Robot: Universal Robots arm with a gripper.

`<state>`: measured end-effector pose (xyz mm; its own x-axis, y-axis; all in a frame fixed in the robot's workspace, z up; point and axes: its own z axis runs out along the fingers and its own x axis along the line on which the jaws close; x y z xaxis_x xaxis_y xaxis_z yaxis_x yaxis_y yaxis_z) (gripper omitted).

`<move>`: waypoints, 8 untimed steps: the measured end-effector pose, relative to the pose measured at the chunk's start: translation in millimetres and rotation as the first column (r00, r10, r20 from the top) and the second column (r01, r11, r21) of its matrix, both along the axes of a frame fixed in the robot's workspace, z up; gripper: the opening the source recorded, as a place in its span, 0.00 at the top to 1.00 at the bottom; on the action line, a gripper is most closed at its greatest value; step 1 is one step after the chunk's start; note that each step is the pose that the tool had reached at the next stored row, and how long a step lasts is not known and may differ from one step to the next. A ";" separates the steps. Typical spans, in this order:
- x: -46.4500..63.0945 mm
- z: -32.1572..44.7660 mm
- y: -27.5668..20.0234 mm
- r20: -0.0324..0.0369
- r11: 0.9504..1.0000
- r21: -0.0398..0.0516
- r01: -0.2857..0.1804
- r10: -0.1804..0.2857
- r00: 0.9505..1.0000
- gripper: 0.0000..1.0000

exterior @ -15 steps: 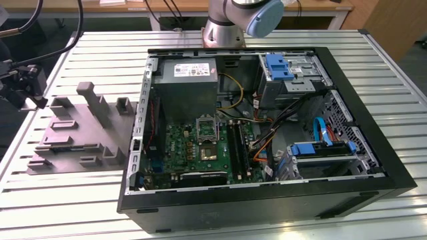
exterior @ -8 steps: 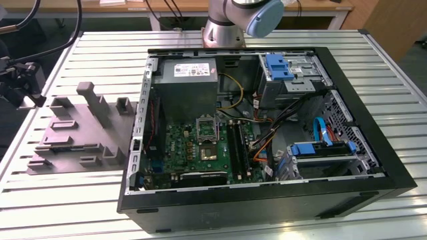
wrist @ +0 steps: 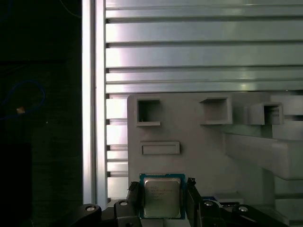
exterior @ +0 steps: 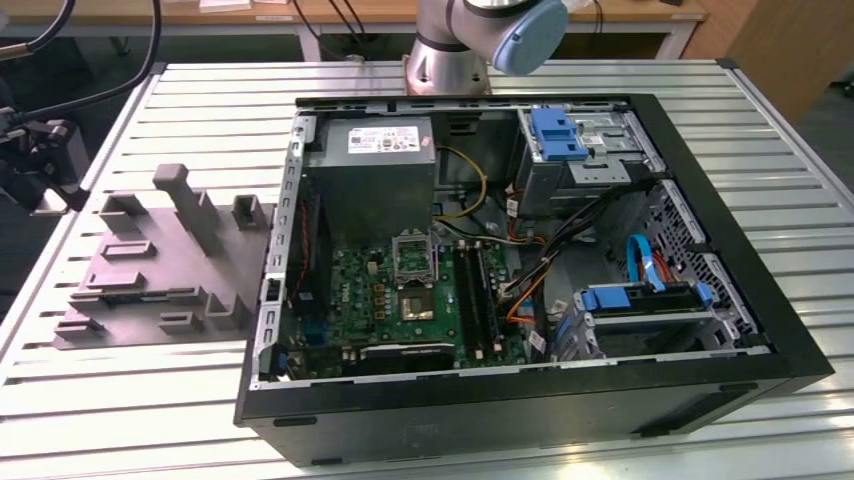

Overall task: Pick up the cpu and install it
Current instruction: 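Pick up the cpu and move it towards the insertion slot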

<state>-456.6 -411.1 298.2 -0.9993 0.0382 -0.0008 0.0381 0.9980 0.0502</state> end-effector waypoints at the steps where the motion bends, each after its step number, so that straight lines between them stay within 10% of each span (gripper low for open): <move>1: 0.0 0.8 0.0 0.000 1.000 0.000 0.000 0.000 1.000 0.53; 8: 0.0 5.1 0.0 0.000 1.000 0.000 0.000 0.000 1.000 0.53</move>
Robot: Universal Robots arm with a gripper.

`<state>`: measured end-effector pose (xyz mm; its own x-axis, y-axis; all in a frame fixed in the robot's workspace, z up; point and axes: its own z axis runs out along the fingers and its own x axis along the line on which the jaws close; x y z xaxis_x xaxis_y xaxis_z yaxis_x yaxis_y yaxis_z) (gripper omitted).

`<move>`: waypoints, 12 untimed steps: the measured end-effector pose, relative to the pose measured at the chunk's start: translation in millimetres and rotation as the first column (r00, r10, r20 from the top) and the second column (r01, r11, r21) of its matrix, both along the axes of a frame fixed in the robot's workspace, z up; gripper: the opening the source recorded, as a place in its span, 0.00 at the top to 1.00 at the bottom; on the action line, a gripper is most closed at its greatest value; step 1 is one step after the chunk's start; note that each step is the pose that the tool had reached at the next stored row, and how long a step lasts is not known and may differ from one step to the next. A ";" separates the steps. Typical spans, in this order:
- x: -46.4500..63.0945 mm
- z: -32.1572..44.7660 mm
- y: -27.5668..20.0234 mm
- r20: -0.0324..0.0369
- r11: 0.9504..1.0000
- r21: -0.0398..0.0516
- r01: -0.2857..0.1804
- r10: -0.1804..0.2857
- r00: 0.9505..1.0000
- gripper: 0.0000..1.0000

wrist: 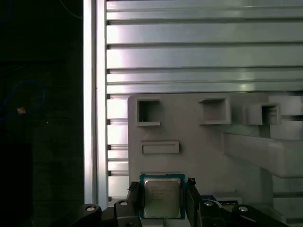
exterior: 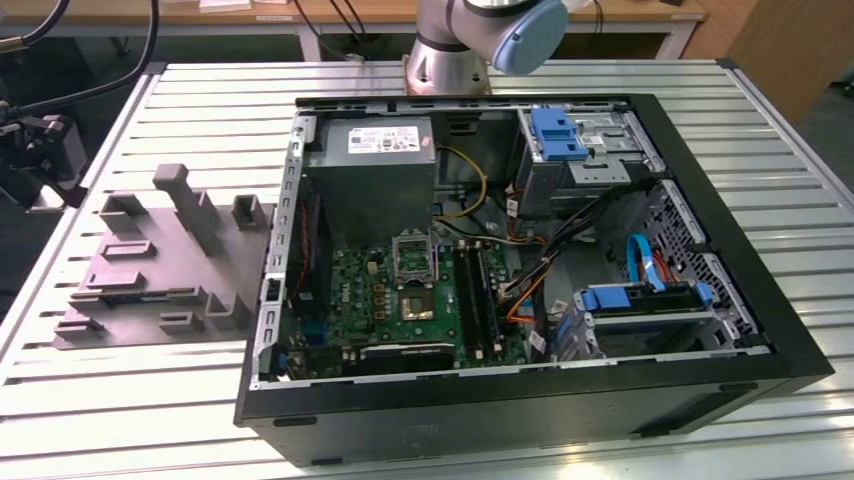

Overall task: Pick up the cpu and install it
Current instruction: 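Pick up the cpu and move it towards the insertion slot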

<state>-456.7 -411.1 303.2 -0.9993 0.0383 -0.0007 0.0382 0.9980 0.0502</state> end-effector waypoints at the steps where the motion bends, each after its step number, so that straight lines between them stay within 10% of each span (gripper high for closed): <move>1: 0.0 0.5 0.0 0.000 1.000 0.000 0.000 0.000 1.000 0.53; 12: 0.0 5.3 0.0 0.000 1.000 0.000 0.000 0.000 1.000 0.53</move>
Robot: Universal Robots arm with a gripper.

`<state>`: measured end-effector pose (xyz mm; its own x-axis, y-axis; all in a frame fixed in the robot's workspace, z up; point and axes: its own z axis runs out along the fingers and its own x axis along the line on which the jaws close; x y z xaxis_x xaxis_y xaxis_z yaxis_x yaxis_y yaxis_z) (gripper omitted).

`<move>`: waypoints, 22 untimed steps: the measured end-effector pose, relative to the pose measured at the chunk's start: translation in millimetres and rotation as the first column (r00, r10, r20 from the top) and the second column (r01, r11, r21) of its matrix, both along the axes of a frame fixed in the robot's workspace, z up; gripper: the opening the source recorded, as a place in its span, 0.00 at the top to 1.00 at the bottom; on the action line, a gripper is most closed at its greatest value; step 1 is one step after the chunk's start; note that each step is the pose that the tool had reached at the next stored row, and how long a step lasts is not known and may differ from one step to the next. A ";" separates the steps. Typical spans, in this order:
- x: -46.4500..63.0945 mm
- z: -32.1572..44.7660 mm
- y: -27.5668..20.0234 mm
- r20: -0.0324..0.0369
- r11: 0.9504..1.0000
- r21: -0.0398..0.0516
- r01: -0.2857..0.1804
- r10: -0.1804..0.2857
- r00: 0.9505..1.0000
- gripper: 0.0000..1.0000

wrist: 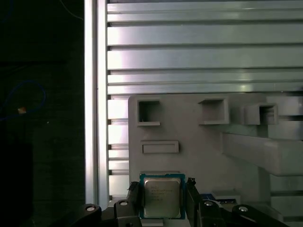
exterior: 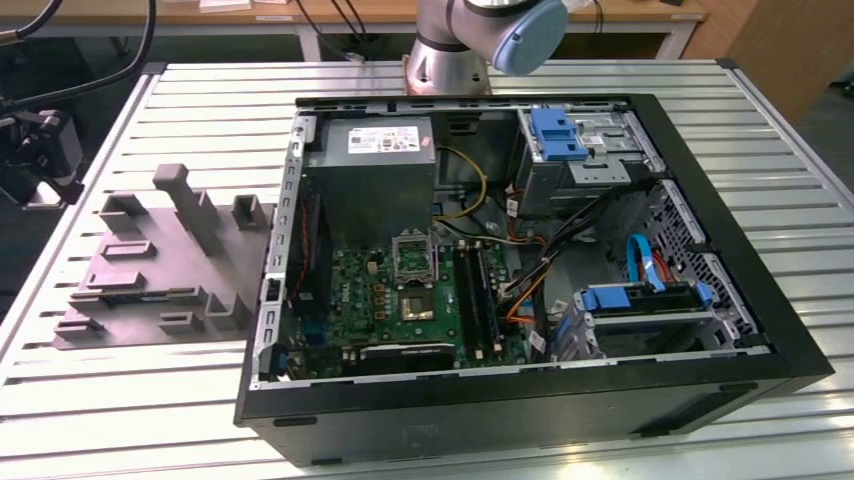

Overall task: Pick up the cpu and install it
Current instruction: 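Pick up the cpu and move it towards the insertion slot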

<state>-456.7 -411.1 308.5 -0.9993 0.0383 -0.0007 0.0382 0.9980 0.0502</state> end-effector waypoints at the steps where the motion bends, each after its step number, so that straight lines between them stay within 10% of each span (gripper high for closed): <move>1: 0.0 0.5 0.0 0.000 1.000 0.000 0.000 0.000 1.000 0.53; 22: 0.0 10.6 0.0 0.000 1.000 0.000 0.000 0.000 1.000 0.53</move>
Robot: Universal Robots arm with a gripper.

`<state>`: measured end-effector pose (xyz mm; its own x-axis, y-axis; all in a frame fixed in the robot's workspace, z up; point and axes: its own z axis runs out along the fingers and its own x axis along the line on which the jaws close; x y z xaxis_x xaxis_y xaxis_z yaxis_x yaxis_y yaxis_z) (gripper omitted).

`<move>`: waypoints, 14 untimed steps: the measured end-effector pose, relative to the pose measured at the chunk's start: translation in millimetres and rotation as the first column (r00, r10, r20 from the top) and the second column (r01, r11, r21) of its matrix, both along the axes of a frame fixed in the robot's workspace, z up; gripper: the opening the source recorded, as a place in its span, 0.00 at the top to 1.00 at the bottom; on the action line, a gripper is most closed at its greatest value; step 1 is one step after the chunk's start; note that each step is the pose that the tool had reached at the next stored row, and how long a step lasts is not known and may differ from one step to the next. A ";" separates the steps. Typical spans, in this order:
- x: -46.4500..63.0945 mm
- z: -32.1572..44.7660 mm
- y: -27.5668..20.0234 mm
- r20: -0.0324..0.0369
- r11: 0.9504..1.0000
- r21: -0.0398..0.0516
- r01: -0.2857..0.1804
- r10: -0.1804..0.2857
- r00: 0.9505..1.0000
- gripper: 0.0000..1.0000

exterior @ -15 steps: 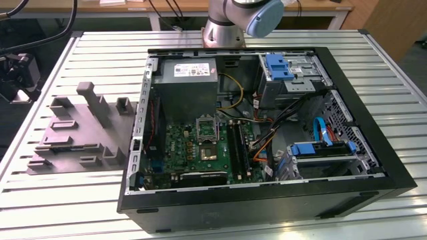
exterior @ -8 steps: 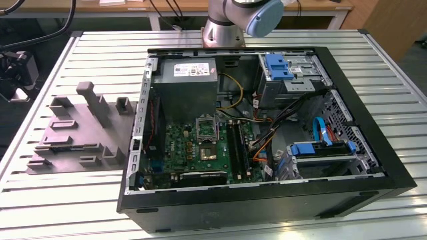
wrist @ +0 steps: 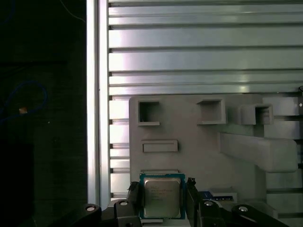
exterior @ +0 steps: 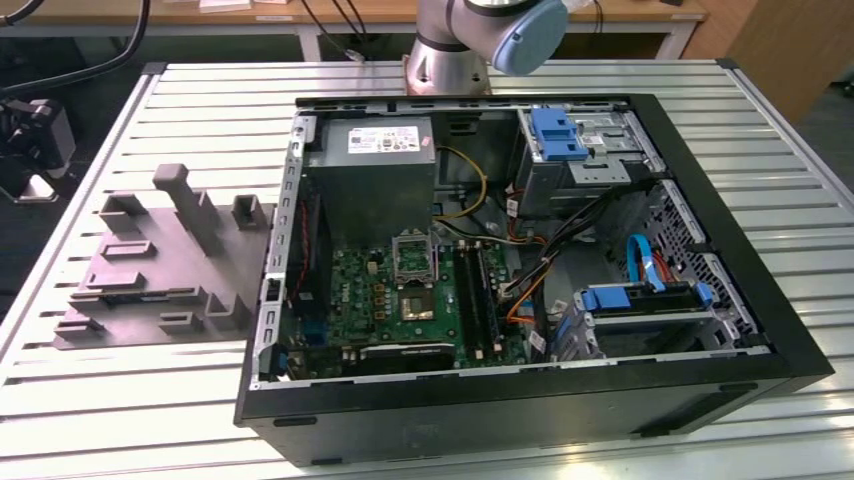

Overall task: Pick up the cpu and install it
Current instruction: 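Pick up the cpu and move it towards the insertion slot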

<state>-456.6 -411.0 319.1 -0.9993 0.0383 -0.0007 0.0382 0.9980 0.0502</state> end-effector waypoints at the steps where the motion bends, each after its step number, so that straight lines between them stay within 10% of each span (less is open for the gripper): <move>1: 0.0 0.5 0.0 0.000 1.000 0.000 0.000 0.000 1.000 0.53; 14: 0.0 2.2 0.0 0.000 1.000 0.000 0.000 0.000 1.000 0.53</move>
